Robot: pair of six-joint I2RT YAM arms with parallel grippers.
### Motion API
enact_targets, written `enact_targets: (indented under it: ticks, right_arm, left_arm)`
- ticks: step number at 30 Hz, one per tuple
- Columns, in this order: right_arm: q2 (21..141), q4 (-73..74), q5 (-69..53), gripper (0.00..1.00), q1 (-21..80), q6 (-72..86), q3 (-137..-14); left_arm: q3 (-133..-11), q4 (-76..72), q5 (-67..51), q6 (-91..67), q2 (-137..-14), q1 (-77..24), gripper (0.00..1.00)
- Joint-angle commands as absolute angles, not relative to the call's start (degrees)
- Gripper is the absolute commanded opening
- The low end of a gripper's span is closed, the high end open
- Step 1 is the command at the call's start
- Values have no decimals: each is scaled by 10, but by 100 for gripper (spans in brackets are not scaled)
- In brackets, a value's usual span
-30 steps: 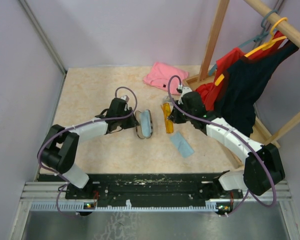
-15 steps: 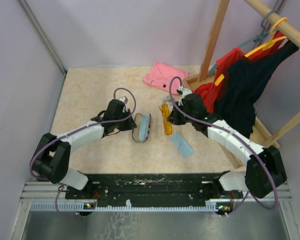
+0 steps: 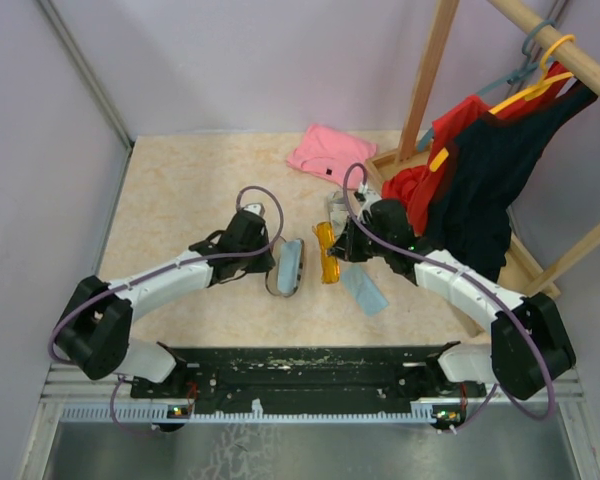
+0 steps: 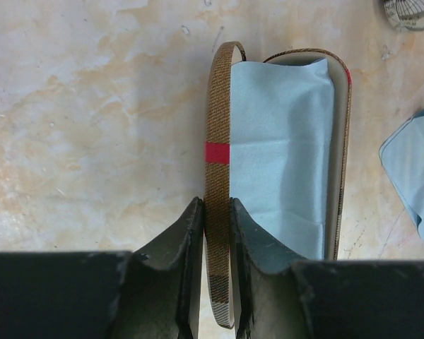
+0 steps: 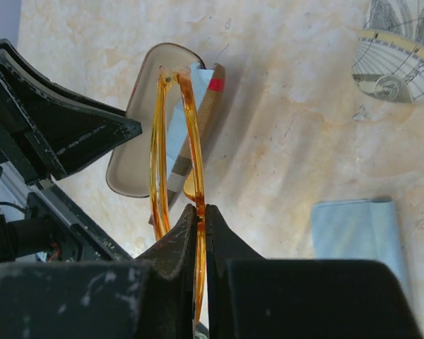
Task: Organize the sunglasses
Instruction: Adjust the sunglasses case at the center of the board, then place the sunglasses in the sunglasses case.
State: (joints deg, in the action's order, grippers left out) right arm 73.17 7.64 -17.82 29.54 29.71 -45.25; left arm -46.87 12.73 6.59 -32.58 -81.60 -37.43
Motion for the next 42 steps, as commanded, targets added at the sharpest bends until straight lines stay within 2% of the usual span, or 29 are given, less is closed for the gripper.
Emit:
enact_targets:
  ticks: [1,8,26,42]
  right_arm:
    - [702,-7,-201,0,294,348,-434]
    - [697,-31,-172,0,301,388,-413]
    - [717,-52,-166,0,316,417,-404]
    - [783,-103,-188,0,328,450,-403]
  left_arm:
    - [-466,135,115,-343,-806,-405,25]
    - [-468,136,124,-353,-821,-422,27]
    - [-462,110,89,-348,-811,-432,45]
    - [-462,93,63,-341,-806,-433,42]
